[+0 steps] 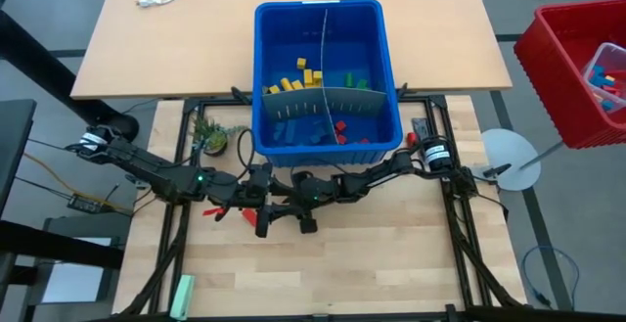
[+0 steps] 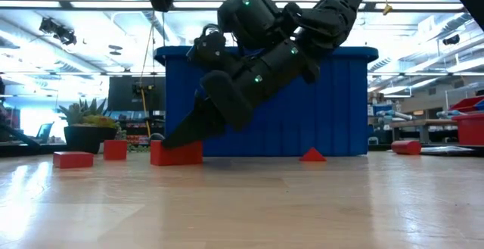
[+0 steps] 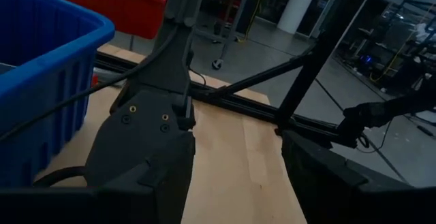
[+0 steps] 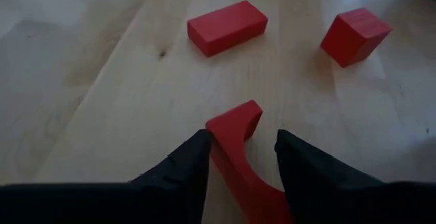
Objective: Sort blocks
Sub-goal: Put the orange block with the other orange blocks into the blue bin
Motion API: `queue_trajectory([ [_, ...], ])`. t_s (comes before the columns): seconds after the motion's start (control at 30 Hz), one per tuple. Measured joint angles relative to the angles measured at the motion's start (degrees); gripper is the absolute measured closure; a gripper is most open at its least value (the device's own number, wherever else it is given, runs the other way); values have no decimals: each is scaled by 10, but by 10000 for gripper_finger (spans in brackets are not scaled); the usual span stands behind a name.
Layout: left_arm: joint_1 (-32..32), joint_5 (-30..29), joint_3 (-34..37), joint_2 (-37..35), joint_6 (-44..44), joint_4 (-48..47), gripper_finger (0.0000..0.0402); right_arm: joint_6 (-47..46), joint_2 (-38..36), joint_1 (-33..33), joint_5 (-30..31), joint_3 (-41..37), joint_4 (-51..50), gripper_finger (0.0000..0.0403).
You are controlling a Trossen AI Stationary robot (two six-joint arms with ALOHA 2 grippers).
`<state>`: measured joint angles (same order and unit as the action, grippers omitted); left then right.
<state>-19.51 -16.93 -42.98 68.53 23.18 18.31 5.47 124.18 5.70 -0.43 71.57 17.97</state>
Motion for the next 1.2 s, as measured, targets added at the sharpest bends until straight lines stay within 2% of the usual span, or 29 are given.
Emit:
queue_trajectory([
  [0.2, 0, 0, 0, 0, 1, 0, 169, -2, -8, 21, -16, -2, -13, 277],
  [0.27, 0, 3, 0, 0, 2, 1, 169, 3, -18, 30, 0, -3, -28, 277],
  [0.53, 0, 18, 0, 0, 2, 1, 169, 2, -77, 45, 29, -3, -128, 223],
  [0.63, 0, 21, 0, 0, 2, 0, 169, -5, -75, 51, 36, -5, -161, 205],
  [0.77, 0, 21, 0, 0, 2, -1, 169, -9, -63, 56, 40, -3, -155, 197],
  [0.93, 0, 22, 0, 0, 1, -2, 169, -13, -53, 60, 83, -2, -144, 211],
  [1.2, 0, 22, 0, 1, 0, -2, 169, -22, -54, 61, 60, -2, -154, 249],
])
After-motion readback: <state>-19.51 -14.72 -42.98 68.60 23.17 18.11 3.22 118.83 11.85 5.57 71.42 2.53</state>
